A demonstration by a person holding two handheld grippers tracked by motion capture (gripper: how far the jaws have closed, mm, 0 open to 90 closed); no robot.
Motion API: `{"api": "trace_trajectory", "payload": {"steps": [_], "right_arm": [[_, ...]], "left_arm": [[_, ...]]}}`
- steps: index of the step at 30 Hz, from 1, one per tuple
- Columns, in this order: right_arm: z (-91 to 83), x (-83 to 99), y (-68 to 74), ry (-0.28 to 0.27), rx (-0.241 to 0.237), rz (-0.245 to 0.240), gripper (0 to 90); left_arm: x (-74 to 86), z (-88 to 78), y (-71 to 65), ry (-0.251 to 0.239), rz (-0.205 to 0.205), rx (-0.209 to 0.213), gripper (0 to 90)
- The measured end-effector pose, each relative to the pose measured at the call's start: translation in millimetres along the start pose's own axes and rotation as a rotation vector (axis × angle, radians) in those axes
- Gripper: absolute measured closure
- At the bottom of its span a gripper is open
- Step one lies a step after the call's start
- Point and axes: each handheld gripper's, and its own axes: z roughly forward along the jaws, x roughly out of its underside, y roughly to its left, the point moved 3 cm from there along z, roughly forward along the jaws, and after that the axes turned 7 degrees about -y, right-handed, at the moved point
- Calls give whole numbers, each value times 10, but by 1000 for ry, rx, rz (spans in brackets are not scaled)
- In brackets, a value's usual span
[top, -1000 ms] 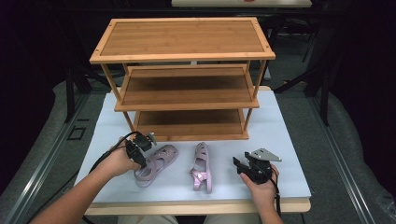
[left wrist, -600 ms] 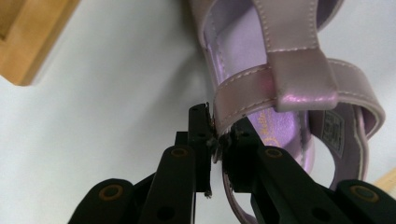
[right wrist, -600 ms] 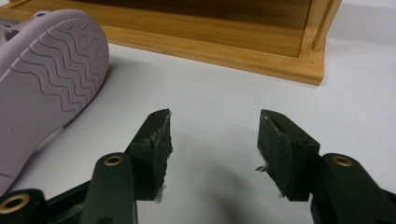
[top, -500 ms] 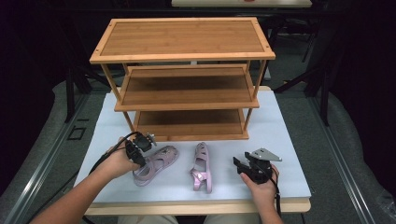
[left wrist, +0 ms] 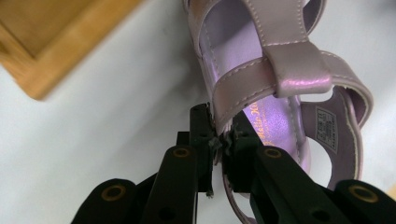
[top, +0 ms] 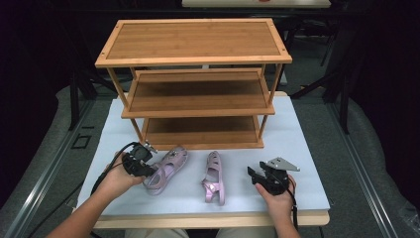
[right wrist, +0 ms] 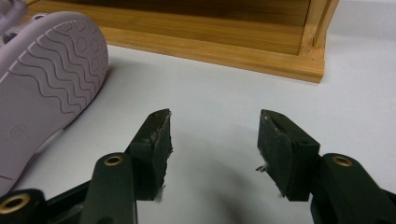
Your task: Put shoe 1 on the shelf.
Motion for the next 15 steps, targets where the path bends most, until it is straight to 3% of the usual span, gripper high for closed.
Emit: {"api": "trace_trajectory", "payload": {"steps": [1,5,8,13,15], "right_arm": [[-1,0,-2,0,0,1,441],[-3,-1,-7,-1,-3,3,441],[-4,-1,-10,-1,1,3,441],[-3,-4,-11,-15,-2,11,440],[-6,-5,-14,-19,-3,12,440]], "left_arm": [[11,-20,-2,-34,-8,0,832],[69,-141,-28,-245,-103,-11,832],[98,-242,-69,-403,-170,-41,832],[126,-346,-163,-602,-256,-110,832],[131,-366,-194,-659,-280,-145,832]]}}
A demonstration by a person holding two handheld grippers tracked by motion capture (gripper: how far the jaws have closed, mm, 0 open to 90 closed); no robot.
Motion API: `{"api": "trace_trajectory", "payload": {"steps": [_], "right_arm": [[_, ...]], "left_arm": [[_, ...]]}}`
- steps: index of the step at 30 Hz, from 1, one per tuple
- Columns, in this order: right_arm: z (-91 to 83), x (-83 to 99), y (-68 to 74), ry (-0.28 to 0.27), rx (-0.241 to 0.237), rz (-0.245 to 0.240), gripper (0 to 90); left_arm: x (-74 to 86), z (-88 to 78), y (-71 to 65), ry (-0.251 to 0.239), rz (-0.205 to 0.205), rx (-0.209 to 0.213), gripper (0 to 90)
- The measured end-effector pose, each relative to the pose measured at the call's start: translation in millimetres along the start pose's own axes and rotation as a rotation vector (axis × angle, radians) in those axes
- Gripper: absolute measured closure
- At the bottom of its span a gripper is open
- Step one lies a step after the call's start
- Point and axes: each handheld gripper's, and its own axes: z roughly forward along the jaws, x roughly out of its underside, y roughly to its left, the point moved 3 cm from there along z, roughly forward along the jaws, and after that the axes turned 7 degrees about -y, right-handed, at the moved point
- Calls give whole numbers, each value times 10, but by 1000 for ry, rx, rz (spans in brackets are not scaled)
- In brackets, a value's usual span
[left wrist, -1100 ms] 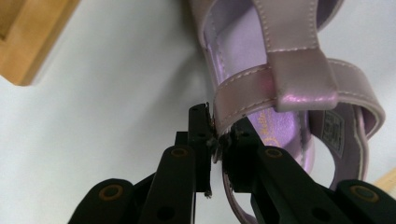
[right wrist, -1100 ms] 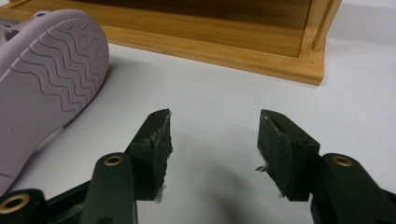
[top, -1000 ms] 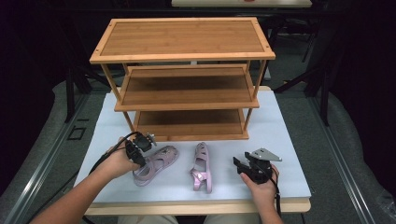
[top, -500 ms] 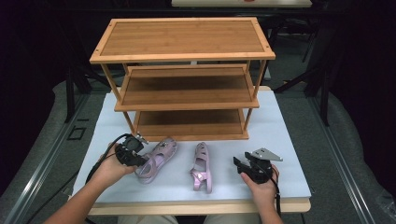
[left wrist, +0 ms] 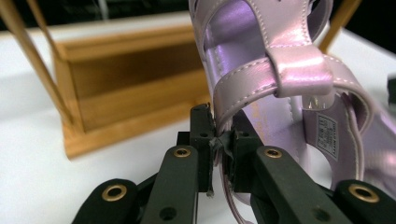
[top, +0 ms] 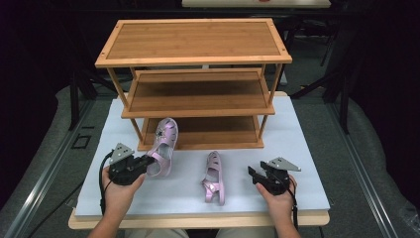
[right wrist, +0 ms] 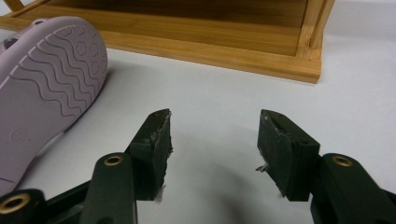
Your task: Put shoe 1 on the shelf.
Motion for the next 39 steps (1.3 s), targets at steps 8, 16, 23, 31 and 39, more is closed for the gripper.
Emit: {"api": "trace_trajectory", "payload": {"steps": [8,16,23,31,39], "right_arm": [[-1,2,-21,2,2,8,441],[1,9,-6,3,-11,19,441],[2,15,-18,8,-11,29,441],[-13,10,-41,5,-8,38,441],[-17,9,-61,4,-13,44,441]], "left_arm": [[-44,-133,-164,-234,1,-147,832],[-136,-186,-291,-355,-80,-153,831],[-305,-180,-350,-422,-75,-150,831],[-593,-88,-380,-440,-77,-138,828],[-918,149,-379,-466,-92,-145,828]]}}
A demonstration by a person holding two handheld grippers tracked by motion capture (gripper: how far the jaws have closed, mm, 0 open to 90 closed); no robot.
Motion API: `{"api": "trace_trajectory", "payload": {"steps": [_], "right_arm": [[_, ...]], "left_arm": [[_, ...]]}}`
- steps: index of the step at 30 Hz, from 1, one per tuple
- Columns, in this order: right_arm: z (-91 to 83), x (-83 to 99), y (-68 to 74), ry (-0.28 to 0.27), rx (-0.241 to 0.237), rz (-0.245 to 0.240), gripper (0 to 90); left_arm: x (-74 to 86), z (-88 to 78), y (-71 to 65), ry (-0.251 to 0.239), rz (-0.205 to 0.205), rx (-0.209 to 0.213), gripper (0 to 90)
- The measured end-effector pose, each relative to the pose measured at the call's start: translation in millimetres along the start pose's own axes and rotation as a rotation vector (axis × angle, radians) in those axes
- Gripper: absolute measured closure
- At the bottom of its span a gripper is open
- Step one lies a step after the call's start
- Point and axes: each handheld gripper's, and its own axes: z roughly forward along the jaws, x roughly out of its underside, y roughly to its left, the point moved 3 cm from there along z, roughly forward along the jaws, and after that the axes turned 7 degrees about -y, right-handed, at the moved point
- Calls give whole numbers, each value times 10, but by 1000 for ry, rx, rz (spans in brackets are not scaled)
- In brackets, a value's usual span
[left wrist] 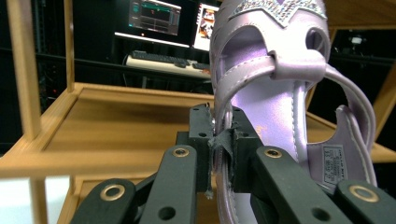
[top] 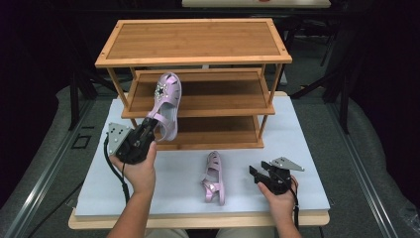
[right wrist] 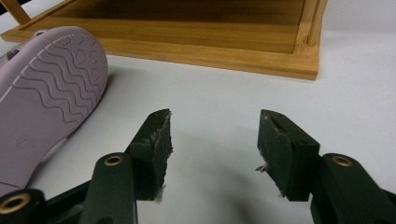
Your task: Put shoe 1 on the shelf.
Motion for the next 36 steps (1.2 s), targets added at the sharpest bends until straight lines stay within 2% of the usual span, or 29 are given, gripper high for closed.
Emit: {"api": "trace_trajectory", "payload": {"steps": [5,10,11,13,16,19,27,36], "right_arm": [[-3,2,-28,-2,-5,11,441],[-16,-3,-63,-6,0,23,441],[-6,-2,-67,-25,-6,31,441],[-20,-2,-82,-10,4,37,441],[-12,-2,-90,-30,-5,45,441],[-16,-1,-95,-24,-7,48,441],[-25,1,-117,-15,-9,66,441],[-25,2,-130,-28,-15,77,441]], "left_arm": [[3,187,-12,3,-21,-8,828],[-37,331,-6,-11,-13,-26,827],[-41,363,-4,-11,-13,-29,827],[-49,434,-2,-14,-19,-39,826],[-54,517,-10,-19,-21,-55,825],[-60,602,-12,-19,-26,-67,824],[-62,784,-15,0,-1,-105,823],[16,929,-30,36,-5,-132,822]]}}
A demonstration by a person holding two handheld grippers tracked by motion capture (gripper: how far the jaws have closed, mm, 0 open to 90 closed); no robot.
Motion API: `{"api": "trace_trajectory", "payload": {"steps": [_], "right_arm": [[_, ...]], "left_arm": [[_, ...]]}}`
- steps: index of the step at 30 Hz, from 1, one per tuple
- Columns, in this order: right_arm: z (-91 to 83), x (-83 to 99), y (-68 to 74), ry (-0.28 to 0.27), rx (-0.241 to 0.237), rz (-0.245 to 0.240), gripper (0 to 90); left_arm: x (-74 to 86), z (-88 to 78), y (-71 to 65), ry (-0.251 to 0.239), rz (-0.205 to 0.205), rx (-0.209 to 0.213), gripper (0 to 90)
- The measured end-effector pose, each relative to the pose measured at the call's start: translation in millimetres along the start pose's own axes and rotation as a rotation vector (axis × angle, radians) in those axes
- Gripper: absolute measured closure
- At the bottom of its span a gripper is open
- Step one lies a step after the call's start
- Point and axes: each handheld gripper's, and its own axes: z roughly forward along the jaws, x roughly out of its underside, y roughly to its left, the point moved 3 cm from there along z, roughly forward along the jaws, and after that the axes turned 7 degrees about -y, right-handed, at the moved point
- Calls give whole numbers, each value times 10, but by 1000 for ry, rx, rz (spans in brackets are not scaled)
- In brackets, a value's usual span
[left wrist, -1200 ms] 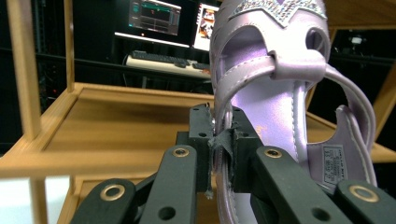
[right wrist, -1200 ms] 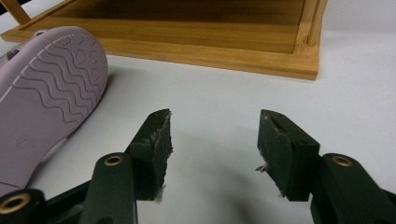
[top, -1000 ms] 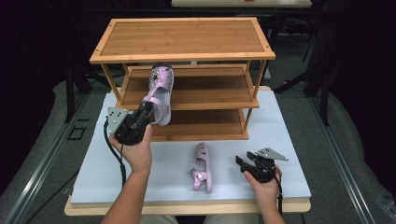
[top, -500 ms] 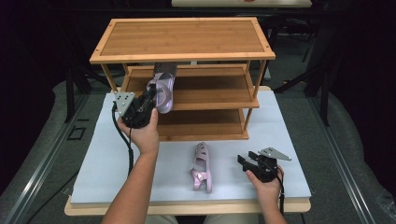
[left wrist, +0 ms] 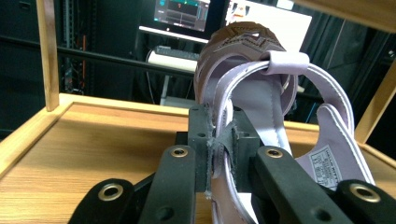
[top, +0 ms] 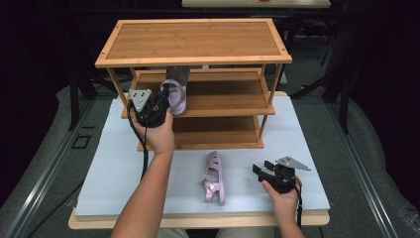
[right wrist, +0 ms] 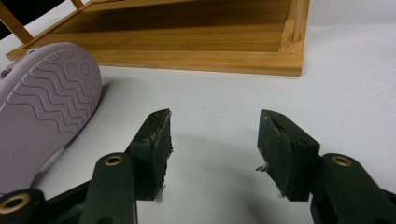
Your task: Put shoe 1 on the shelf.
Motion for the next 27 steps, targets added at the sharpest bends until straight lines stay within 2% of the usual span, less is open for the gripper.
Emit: {"api": "trace_trajectory", "payload": {"steps": [3,13,15,18,24,27], "right_arm": [[-7,0,-4,7,3,6,441],[-3,1,-12,0,-8,20,441],[-11,1,-15,8,-8,18,441],[0,2,-13,-1,-8,21,441],[2,3,-7,-1,-4,17,441],[0,2,-9,-3,-2,17,441]], "left_arm": [[42,56,-10,24,3,-14,821],[45,188,-32,49,23,-49,819],[45,210,-29,57,33,-54,820],[43,232,-34,77,72,-61,818],[36,290,-45,114,98,-68,809],[35,329,-49,130,94,-66,802]]}}
